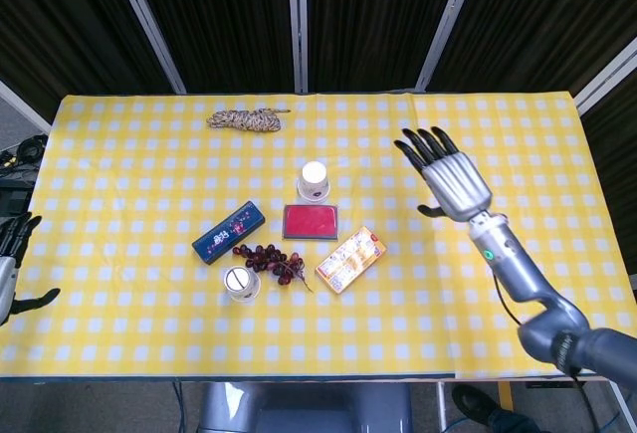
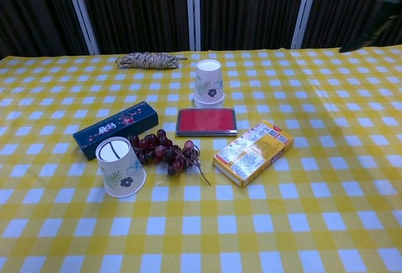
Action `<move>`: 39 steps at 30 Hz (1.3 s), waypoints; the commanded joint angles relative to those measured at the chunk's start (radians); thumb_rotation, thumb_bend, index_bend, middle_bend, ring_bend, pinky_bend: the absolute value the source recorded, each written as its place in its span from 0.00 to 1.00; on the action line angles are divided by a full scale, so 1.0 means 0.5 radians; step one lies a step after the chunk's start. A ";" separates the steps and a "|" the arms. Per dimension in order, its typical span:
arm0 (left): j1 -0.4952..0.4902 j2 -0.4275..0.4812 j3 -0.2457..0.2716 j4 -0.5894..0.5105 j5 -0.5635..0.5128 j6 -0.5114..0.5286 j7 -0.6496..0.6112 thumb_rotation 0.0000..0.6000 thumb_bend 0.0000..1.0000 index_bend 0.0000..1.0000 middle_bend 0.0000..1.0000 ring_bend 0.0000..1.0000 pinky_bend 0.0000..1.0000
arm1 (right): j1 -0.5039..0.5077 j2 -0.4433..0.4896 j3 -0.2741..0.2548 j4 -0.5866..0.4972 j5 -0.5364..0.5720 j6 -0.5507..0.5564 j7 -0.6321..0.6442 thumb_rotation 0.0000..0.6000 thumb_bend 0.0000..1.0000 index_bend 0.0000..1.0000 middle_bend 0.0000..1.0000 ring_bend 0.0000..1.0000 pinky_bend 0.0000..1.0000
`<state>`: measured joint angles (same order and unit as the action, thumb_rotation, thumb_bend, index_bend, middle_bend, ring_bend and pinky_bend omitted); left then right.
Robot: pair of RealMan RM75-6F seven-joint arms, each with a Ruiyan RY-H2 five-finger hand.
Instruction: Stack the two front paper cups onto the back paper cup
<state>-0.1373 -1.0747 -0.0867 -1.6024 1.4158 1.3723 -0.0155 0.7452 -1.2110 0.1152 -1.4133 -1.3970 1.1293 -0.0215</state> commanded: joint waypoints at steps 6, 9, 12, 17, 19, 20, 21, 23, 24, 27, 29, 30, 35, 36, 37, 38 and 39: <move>-0.312 -0.113 0.031 0.186 0.363 -0.234 -0.245 1.00 0.00 0.00 0.00 0.03 0.13 | -0.425 0.269 -0.252 -0.367 -0.170 0.340 0.093 1.00 0.00 0.00 0.00 0.00 0.00; -0.512 -0.181 0.053 0.235 0.538 -0.402 -0.340 1.00 0.00 0.04 0.01 0.03 0.13 | -0.553 0.295 -0.284 -0.523 -0.120 0.420 0.049 1.00 0.00 0.00 0.00 0.00 0.00; -0.628 -0.228 0.058 0.250 0.622 -0.485 -0.315 1.00 0.00 0.09 0.03 0.03 0.13 | -0.616 0.301 -0.296 -0.578 -0.094 0.449 -0.003 1.00 0.00 0.00 0.00 0.00 0.00; -0.852 -0.327 0.040 0.189 0.661 -0.723 -0.161 1.00 0.00 0.11 0.05 0.08 0.21 | -0.746 0.221 -0.284 -0.569 -0.060 0.554 -0.032 1.00 0.00 0.00 0.00 0.00 0.00; -0.916 -0.356 0.046 0.169 0.664 -0.803 -0.114 1.00 0.00 0.12 0.06 0.10 0.23 | -0.777 0.202 -0.279 -0.547 -0.056 0.572 -0.038 1.00 0.00 0.00 0.00 0.00 0.00; -0.948 -0.372 0.051 0.161 0.664 -0.842 -0.085 1.00 0.00 0.13 0.07 0.11 0.24 | -0.793 0.191 -0.272 -0.536 -0.053 0.582 -0.047 1.00 0.00 0.00 0.00 0.00 0.00; -0.966 -0.381 0.056 0.156 0.660 -0.865 -0.068 1.00 0.00 0.13 0.07 0.12 0.24 | -0.802 0.185 -0.265 -0.530 -0.051 0.586 -0.050 1.00 0.00 0.00 0.00 0.00 0.00; -1.009 -0.410 0.069 0.131 0.655 -0.911 -0.069 1.00 0.00 0.15 0.08 0.14 0.26 | -0.809 0.186 -0.250 -0.522 -0.052 0.571 -0.025 1.00 0.00 0.00 0.00 0.00 0.00; -1.020 -0.421 0.072 0.129 0.655 -0.910 -0.074 1.00 0.00 0.15 0.09 0.14 0.26 | -0.811 0.186 -0.243 -0.516 -0.054 0.566 -0.004 1.00 0.00 0.00 0.00 0.00 0.00; -1.047 -0.471 0.090 0.159 0.689 -0.876 -0.057 1.00 0.00 0.18 0.11 0.16 0.27 | -0.821 0.186 -0.227 -0.478 -0.050 0.534 0.051 1.00 0.00 0.00 0.00 0.00 0.00; -1.067 -0.502 0.111 0.177 0.696 -0.882 -0.058 1.00 0.00 0.19 0.13 0.17 0.27 | -0.828 0.185 -0.211 -0.458 -0.047 0.526 0.065 1.00 0.00 0.00 0.00 0.00 0.00; -1.077 -0.514 0.117 0.189 0.695 -0.891 -0.048 1.00 0.00 0.19 0.13 0.17 0.27 | -0.832 0.185 -0.203 -0.454 -0.047 0.526 0.073 1.00 0.00 0.00 0.00 0.00 0.00; -1.100 -0.578 0.128 0.251 0.649 -0.917 0.002 1.00 0.00 0.20 0.14 0.19 0.30 | -0.847 0.190 -0.177 -0.445 -0.054 0.527 0.092 1.00 0.00 0.00 0.00 0.00 0.00; -1.103 -0.592 0.129 0.264 0.635 -0.923 0.006 1.00 0.00 0.20 0.14 0.20 0.31 | -0.850 0.190 -0.171 -0.444 -0.055 0.526 0.095 1.00 0.00 0.00 0.00 0.00 0.00; -1.107 -0.603 0.132 0.275 0.625 -0.927 0.011 1.00 0.00 0.20 0.16 0.21 0.33 | -0.853 0.191 -0.166 -0.443 -0.055 0.523 0.101 1.00 0.00 0.00 0.00 0.00 0.00; -1.113 -0.615 0.136 0.289 0.616 -0.929 0.020 1.00 0.00 0.21 0.17 0.23 0.35 | -0.857 0.191 -0.161 -0.441 -0.055 0.519 0.108 1.00 0.00 0.00 0.00 0.00 0.00; -1.116 -0.630 0.142 0.304 0.615 -0.926 0.028 1.00 0.00 0.22 0.19 0.25 0.36 | -0.859 0.190 -0.159 -0.435 -0.052 0.509 0.111 1.00 0.00 0.00 0.00 0.00 0.00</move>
<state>-0.6925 -1.3844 -0.0187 -1.4557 1.7252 0.9098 -0.0059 0.3167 -1.1158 0.0346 -1.6326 -1.4238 1.3864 0.0328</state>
